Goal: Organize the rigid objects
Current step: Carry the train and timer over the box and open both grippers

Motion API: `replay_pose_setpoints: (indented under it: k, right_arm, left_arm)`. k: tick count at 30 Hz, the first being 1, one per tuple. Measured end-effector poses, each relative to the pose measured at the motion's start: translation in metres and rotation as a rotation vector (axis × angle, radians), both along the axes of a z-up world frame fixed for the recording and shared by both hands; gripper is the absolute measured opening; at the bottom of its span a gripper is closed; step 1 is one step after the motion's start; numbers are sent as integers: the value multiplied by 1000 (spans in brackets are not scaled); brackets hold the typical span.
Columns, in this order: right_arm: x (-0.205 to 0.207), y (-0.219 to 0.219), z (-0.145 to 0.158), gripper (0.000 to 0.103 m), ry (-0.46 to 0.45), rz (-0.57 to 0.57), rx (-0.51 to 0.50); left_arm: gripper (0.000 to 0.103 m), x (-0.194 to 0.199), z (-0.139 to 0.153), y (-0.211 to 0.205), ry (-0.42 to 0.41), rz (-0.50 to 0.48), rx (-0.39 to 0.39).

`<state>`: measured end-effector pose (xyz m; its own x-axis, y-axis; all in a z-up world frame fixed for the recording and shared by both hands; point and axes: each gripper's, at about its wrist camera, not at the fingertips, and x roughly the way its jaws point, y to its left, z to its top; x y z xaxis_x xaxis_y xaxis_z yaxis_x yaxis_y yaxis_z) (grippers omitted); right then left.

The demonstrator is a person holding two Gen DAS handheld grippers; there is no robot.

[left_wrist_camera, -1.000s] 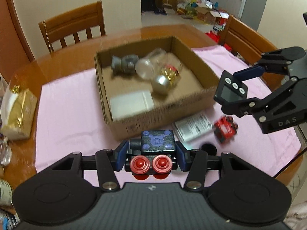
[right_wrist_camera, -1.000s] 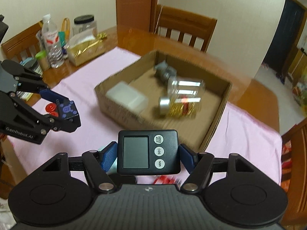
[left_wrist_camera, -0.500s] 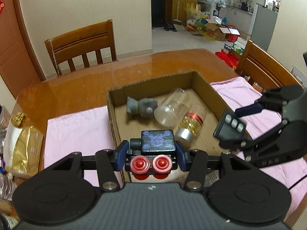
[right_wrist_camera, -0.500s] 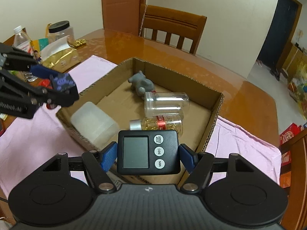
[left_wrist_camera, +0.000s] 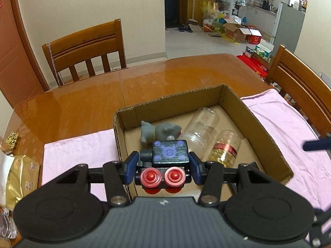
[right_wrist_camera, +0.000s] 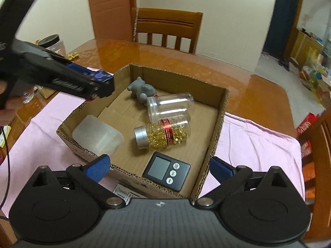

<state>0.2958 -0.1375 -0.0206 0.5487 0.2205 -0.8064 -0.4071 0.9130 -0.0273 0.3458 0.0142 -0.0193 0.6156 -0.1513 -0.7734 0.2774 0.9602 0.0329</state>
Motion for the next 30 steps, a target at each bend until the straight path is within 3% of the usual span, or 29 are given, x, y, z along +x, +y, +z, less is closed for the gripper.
replay_pose_setpoints:
  k: [5,6,7,9,18,30]
  right_arm:
    - [-14,0,2,103,11,-69,16]
    - [-17,-1,2,103,13,-76,20]
    - [-20,-1,3,103,11,-84,21]
    - [-25,-2,3,103,5,-100,17]
    - [-40,-6,0,103,-15,-164,-30]
    - [-66,-13,-28,103,32,-201,-34]
  left_arm:
    - [51,17,-7,0,2,0,4]
    - [57,18,-7,0,-12,6,7]
    - [80,20,-7,0,-25,13,11]
    - [102,21,-6,1,-60,49,18]
    - [102,2,1,14,-70,61,-17]
    - [102,-62,0,24,-84,108,-12]
